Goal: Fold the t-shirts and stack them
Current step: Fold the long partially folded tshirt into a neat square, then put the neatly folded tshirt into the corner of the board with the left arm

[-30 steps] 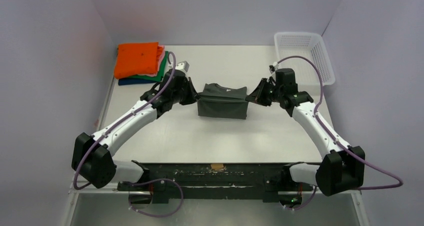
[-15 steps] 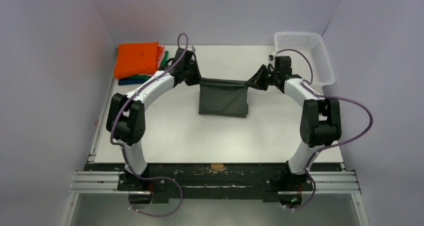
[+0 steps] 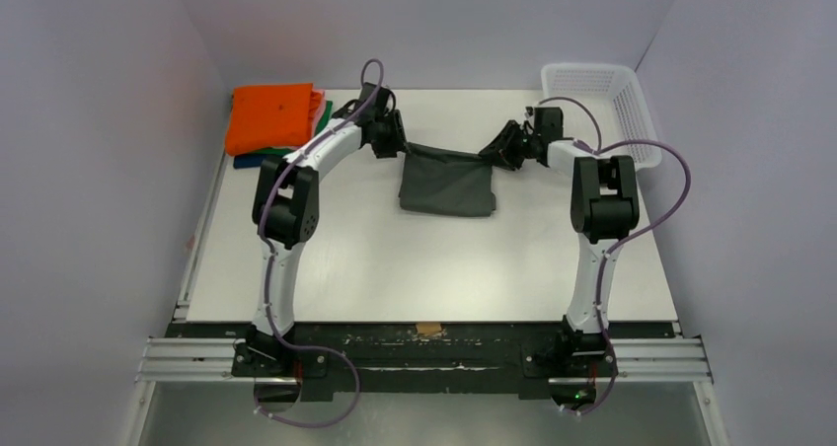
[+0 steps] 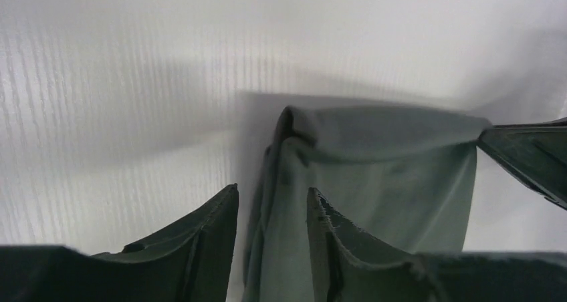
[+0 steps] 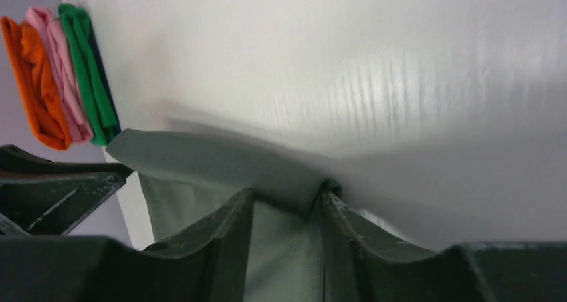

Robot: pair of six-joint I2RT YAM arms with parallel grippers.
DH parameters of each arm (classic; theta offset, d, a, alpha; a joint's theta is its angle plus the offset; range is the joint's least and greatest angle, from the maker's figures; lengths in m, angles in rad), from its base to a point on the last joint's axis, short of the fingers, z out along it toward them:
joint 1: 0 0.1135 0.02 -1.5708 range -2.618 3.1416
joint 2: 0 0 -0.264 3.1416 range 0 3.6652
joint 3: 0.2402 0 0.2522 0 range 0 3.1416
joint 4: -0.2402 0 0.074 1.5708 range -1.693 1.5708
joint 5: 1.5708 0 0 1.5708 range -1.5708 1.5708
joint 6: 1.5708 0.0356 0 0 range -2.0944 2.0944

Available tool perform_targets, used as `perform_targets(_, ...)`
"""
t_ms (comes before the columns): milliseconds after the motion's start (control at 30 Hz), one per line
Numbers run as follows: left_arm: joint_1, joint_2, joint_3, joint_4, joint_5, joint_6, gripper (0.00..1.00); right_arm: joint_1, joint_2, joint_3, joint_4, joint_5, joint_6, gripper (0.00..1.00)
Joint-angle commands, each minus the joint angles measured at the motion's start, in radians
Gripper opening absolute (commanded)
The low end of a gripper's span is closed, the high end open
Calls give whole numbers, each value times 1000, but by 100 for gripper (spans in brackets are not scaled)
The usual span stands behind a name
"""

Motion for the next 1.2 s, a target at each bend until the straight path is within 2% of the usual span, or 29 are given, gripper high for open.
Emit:
perform_targets(0,26,38,101,-64,43,19,52,-16,38,140,16,49,-32,51)
perform_targets(67,27,10,103,-61,47,22,64,-9,16,155,3,55,-47,68)
perform_targets(133,26,-37,50,-24,58,20,71,5,-31,134,-15,103,-67,76)
perform_targets(300,26,-130,-123,90,118,-6,75,31,-189,-5,-16,204,-102,79)
perform_targets(400,21,-93,-133,80,185,-15,75,48,-262,-111,39,190,-85,80)
perform_targets(567,11,-19,-119,50,205,-22,68,61,-388,-239,63,211,-77,81)
perform_targets(700,-8,35,-84,32,217,-33,62,61,-514,-317,66,249,-76,84)
perform_targets(900,-46,75,-55,22,227,-72,58,60,-656,-390,66,267,-90,84)
perform_targets(967,-68,79,-50,19,218,-83,54,60,-692,-406,66,256,-91,84)
perform_targets(1033,-87,86,-40,22,222,-94,46,60,-726,-419,88,247,-93,85)
perform_targets(1067,-94,88,-36,23,216,-102,39,61,-739,-425,89,243,-96,84)
perform_targets(1167,-107,84,-38,36,140,-124,9,61,-779,-443,81,248,-105,85)
